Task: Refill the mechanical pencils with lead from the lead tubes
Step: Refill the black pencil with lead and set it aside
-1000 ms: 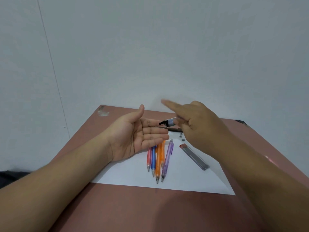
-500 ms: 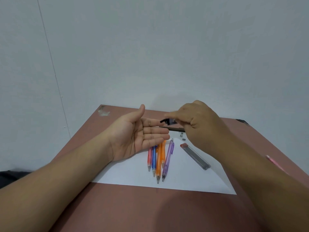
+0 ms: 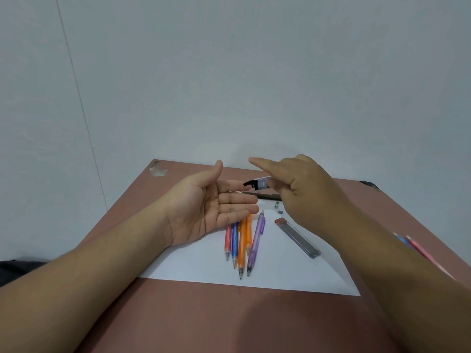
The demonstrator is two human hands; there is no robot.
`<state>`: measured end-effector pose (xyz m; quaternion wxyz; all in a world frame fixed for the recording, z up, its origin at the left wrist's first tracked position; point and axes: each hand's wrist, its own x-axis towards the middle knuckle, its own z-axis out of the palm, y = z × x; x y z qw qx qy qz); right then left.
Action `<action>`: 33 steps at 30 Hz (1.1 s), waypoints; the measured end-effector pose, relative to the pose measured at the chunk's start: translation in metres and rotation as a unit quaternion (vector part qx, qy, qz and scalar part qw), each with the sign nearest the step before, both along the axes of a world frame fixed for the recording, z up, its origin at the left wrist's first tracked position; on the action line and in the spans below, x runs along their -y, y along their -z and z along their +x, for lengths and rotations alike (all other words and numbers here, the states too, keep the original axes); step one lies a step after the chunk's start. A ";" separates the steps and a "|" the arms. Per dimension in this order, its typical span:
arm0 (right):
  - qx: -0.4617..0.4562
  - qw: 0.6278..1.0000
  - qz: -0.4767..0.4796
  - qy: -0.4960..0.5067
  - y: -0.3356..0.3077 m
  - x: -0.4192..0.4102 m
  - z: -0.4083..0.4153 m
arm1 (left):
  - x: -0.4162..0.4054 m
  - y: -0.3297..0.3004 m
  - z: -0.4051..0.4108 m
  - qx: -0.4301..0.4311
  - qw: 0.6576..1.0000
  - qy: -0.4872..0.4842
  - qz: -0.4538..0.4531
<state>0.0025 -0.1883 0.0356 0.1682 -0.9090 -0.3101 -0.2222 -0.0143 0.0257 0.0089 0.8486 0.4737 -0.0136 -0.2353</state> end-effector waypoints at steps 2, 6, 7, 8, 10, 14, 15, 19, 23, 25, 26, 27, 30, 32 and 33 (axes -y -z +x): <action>0.007 1.000 0.001 -0.002 0.002 0.002 0.000 | 0.000 0.001 0.000 0.012 1.000 -0.010 -0.001; 0.008 1.000 0.003 -0.002 0.002 0.002 0.002 | 0.002 0.007 0.002 0.088 0.993 -0.068 0.048; 0.005 1.000 0.002 0.001 0.002 0.001 0.002 | 0.003 0.007 0.003 0.118 0.986 -0.085 0.087; 0.001 1.000 0.001 0.006 0.002 0.001 0.001 | 0.004 0.008 0.002 0.148 0.973 -0.103 0.140; -0.002 1.000 0.004 0.013 0.001 0.001 0.001 | 0.006 0.008 0.002 0.207 0.934 -0.141 0.254; -0.007 1.000 0.002 0.017 0.004 0.001 -0.001 | 0.009 0.011 0.003 0.261 0.875 -0.178 0.367; -0.008 1.000 0.003 0.018 0.004 0.001 -0.002 | 0.009 0.011 0.003 0.267 0.868 -0.178 0.379; -0.010 1.000 0.007 0.026 0.004 0.000 -0.002 | 0.010 0.011 0.003 0.271 0.860 -0.175 0.396; -0.013 1.000 0.004 0.026 0.005 -0.001 -0.002 | 0.011 0.012 0.004 0.276 0.856 -0.179 0.398; -0.013 1.000 0.004 0.028 0.006 -0.001 -0.002 | 0.011 0.012 0.004 0.277 0.857 -0.183 0.394; -0.013 1.000 0.005 0.028 0.007 -0.001 -0.002 | 0.011 0.012 0.004 0.277 0.858 -0.183 0.393; -0.014 1.000 0.006 0.027 0.008 -0.001 -0.002 | 0.011 0.012 0.005 0.277 0.859 -0.184 0.391; -0.017 0.999 0.003 0.028 0.009 -0.002 -0.003 | 0.011 0.013 0.006 0.270 0.862 -0.187 0.386; -0.020 0.999 0.008 0.029 0.010 -0.002 -0.003 | 0.010 0.013 0.007 0.266 0.863 -0.187 0.388; -0.021 0.999 0.010 0.030 0.010 -0.002 -0.003 | 0.011 0.013 0.008 0.265 0.863 -0.186 0.387</action>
